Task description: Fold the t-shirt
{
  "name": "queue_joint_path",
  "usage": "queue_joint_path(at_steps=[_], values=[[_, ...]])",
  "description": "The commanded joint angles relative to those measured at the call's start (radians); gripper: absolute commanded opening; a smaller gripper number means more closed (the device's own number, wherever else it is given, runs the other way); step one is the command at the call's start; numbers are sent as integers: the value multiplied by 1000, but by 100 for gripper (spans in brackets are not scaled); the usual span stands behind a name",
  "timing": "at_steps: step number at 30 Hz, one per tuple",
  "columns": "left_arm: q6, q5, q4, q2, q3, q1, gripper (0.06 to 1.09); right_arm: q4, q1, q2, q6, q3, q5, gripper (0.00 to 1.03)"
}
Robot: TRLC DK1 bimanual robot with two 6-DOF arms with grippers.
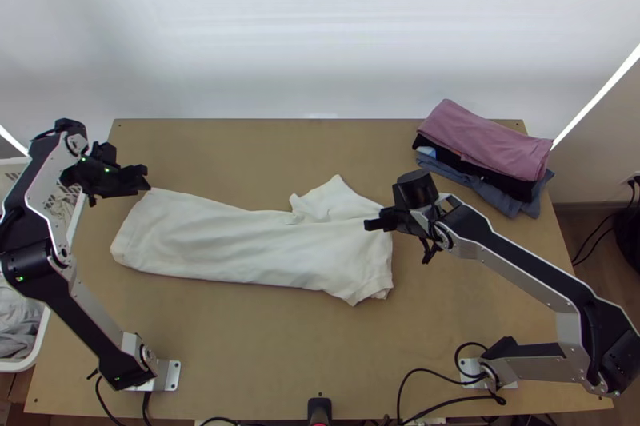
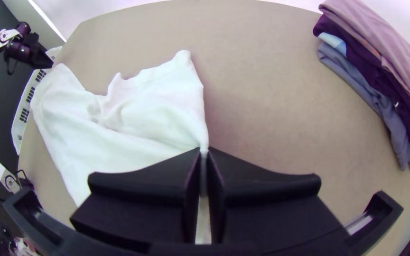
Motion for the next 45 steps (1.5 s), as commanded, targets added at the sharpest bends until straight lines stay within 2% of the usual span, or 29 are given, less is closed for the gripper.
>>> queue_joint_path(at_steps=[1, 9, 10, 12, 14, 19, 27, 37, 41, 45], values=[[8, -22, 5, 27, -32, -19, 62, 7, -12, -12, 9, -24, 21, 3], [5, -47, 36, 41, -52, -42, 59, 7, -12, -14, 9, -26, 21, 3], [2, -47, 45, 40, -58, -43, 54, 7, -12, -14, 10, -26, 21, 3], [-19, -58, 90, 23, -84, -45, 34, 7, -12, -14, 10, -26, 22, 3], [-30, -67, 137, 1, -101, -45, 9, 9, -12, -14, 10, -26, 27, 3], [-64, -67, 139, -29, -72, -36, 10, 21, -14, -18, 10, -27, 42, 3], [-217, -62, 91, -227, 118, -28, 10, 23, -98, -93, 9, 34, 93, 3], [-390, -61, 59, -376, 428, -77, 10, 61, -165, -161, -128, 339, 165, 3], [-473, -62, 68, -376, 558, -80, 10, 168, -199, -161, -176, 453, 188, 3], [-553, -64, 165, -418, 575, -68, 10, 299, -253, -164, -192, 542, 188, 3]])
